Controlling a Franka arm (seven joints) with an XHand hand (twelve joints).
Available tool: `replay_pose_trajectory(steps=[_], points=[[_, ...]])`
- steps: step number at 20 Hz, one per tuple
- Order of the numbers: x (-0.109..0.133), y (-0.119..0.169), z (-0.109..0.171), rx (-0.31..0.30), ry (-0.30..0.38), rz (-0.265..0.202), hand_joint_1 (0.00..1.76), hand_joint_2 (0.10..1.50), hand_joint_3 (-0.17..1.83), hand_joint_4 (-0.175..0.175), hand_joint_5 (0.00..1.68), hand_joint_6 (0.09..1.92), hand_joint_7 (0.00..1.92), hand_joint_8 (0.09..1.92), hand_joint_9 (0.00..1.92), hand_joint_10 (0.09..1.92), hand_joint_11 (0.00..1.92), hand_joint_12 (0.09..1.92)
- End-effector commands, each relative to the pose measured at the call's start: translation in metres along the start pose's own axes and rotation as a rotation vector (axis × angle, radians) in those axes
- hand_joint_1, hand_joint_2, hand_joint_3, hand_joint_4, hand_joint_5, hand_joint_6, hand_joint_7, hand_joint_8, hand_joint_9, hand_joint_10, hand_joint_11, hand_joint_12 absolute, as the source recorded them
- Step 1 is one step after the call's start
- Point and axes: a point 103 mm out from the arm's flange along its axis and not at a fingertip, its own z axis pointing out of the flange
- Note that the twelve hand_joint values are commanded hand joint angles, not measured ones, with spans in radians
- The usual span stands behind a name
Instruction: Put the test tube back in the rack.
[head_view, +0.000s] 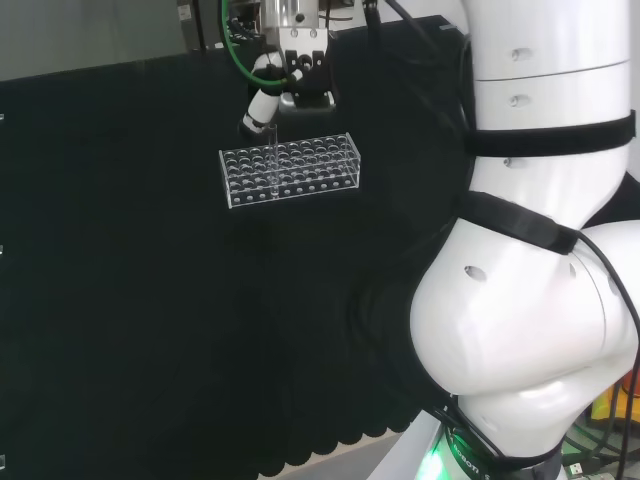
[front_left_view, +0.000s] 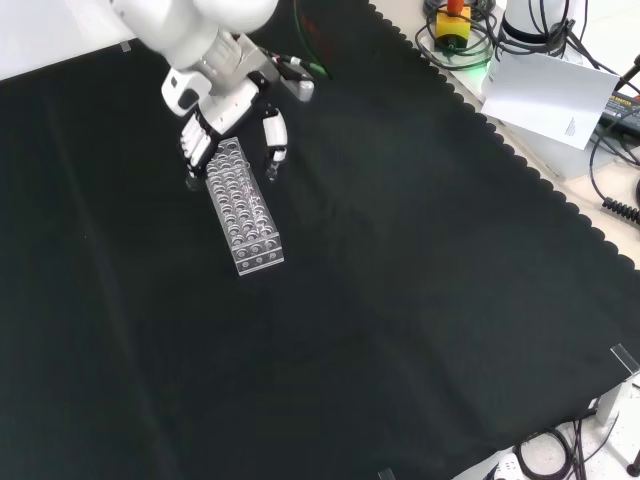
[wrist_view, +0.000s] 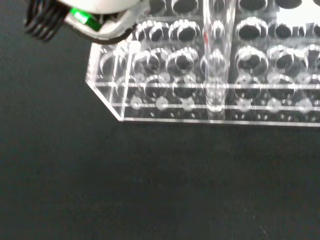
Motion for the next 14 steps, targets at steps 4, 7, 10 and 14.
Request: replay_pose_trajectory(steps=[4, 7, 10, 14], points=[[0.016, -0.045, -0.064, -0.180, -0.029, -0.086, 0.86, 0.63, 0.45, 0.016, 0.24, 0.22, 0.03, 0.93, 0.10, 1.02, 0.08, 1.58], [0.019, -0.063, -0.083, -0.228, -0.043, -0.106, 0.86, 0.63, 0.44, 0.016, 0.25, 0.19, 0.02, 0.93, 0.09, 1.02, 0.07, 1.58], [0.021, -0.080, -0.101, -0.276, -0.048, -0.117, 0.86, 0.63, 0.44, 0.017, 0.26, 0.17, 0.02, 0.93, 0.09, 1.02, 0.07, 1.59], [0.023, -0.102, -0.120, -0.336, -0.058, -0.132, 0.86, 0.64, 0.44, 0.017, 0.26, 0.16, 0.02, 0.93, 0.08, 1.02, 0.06, 1.59]])
